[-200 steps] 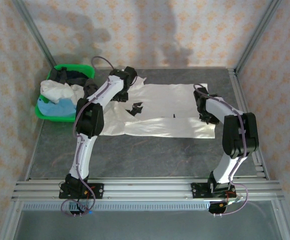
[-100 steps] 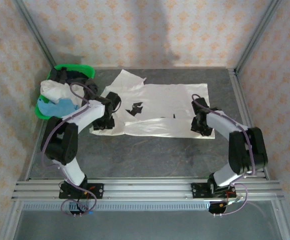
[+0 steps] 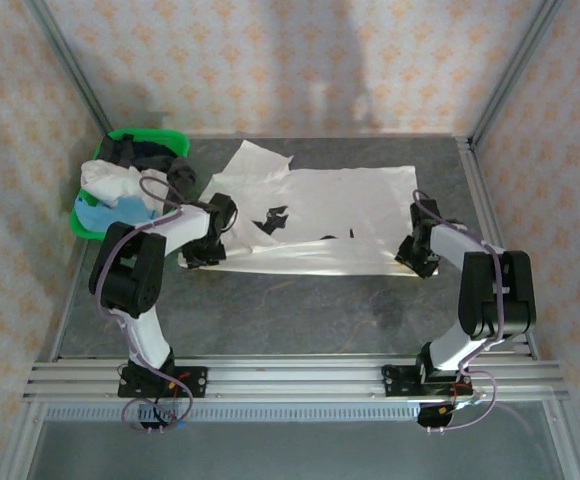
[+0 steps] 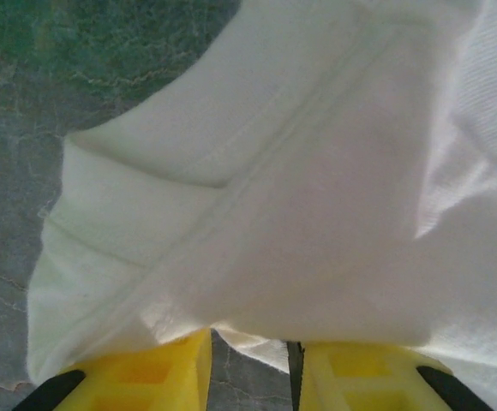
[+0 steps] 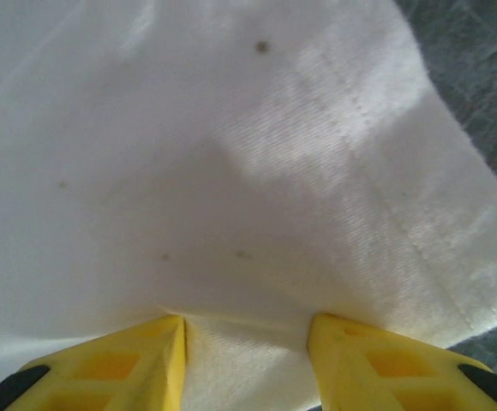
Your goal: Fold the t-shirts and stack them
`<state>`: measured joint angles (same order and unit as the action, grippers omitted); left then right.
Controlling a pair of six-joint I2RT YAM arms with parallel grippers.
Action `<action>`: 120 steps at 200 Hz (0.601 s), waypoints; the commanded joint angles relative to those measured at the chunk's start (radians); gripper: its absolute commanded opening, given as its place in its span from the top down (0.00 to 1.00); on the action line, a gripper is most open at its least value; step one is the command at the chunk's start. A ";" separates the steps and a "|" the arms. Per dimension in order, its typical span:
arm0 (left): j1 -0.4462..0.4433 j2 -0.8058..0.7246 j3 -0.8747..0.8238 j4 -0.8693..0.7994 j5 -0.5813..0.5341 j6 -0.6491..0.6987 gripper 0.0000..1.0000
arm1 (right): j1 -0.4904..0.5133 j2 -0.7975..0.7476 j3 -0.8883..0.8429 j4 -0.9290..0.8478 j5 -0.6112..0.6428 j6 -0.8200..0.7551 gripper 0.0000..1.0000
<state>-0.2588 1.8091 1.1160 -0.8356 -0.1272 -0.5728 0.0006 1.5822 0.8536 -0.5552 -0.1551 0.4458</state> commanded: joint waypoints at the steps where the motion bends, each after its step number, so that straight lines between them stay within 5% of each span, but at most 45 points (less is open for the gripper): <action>1: 0.023 -0.050 -0.028 -0.050 -0.054 -0.016 0.62 | -0.022 -0.052 -0.051 -0.055 0.002 0.017 0.57; 34: -0.078 -0.113 0.106 -0.162 -0.139 -0.038 0.47 | 0.013 -0.196 -0.012 -0.103 0.014 0.008 0.56; 83: -0.256 0.075 0.299 -0.153 -0.038 -0.067 0.52 | 0.058 -0.195 0.013 -0.047 -0.015 -0.002 0.55; 120: -0.279 0.189 0.371 -0.123 0.026 -0.078 0.53 | 0.061 -0.169 0.042 -0.056 0.053 -0.043 0.55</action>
<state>-0.5438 1.9450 1.4445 -0.9344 -0.1314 -0.6247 0.0578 1.3960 0.8513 -0.5976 -0.1719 0.4400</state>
